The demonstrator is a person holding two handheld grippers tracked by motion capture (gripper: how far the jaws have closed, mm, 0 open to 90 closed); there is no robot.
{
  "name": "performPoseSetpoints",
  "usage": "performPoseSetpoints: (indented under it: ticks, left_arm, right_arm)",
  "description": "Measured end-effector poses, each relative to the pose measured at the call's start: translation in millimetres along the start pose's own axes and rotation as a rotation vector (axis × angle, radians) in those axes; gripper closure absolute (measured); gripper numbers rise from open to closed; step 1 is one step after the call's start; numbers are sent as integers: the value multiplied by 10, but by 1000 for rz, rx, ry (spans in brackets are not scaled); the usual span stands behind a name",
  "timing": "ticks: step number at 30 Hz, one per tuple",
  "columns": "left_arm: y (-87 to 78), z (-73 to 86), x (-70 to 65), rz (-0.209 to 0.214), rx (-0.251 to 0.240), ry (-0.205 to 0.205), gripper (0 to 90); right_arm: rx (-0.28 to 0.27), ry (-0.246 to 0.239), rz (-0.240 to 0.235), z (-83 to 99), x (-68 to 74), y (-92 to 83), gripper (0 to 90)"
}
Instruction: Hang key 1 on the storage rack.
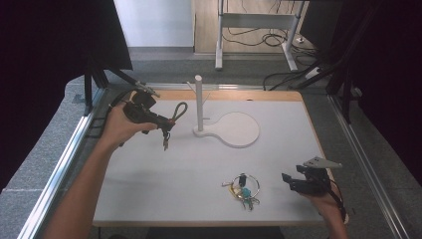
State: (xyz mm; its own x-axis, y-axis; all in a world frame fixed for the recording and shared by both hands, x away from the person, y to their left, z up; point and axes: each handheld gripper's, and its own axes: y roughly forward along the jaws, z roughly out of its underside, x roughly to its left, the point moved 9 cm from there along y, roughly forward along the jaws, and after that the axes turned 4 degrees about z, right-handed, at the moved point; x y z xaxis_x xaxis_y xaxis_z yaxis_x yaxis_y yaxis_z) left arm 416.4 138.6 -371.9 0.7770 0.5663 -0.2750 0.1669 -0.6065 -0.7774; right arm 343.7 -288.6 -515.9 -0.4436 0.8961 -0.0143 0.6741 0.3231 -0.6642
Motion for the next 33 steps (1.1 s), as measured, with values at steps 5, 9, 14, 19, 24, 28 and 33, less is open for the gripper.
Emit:
performPoseSetpoints:
  ticks: [5, 9, 14, 19, 24, 28, 33]
  left_arm:
    - [0, -43, 11, 0, 3, 0, 672]
    - [-7, -71, 43, -3, 5, -8, 672]
    - [-26, -103, 84, 7, -8, -19, 672]
    - [-11, -159, 123, 11, -11, -30, 672]
    - [-14, -253, 174, 23, -29, -52, 672]
    - [-2, -284, 227, 25, -22, -63, 672]
    - [40, -340, 267, 34, -23, -72, 672]
  right_arm:
    - [2, -2, 2, 2, 1, 4, 318]
    - [-2, -6, -4, -4, 10, -4, 318]
    - [-3, -9, -3, -6, 14, -2, 319]
    - [1, -9, -4, -3, 14, 3, 319]
    - [4, -11, -4, 2, 20, 10, 319]
    - [5, -8, -5, 3, 7, -2, 320]
    - [9, -14, -6, 7, 7, -9, 320]
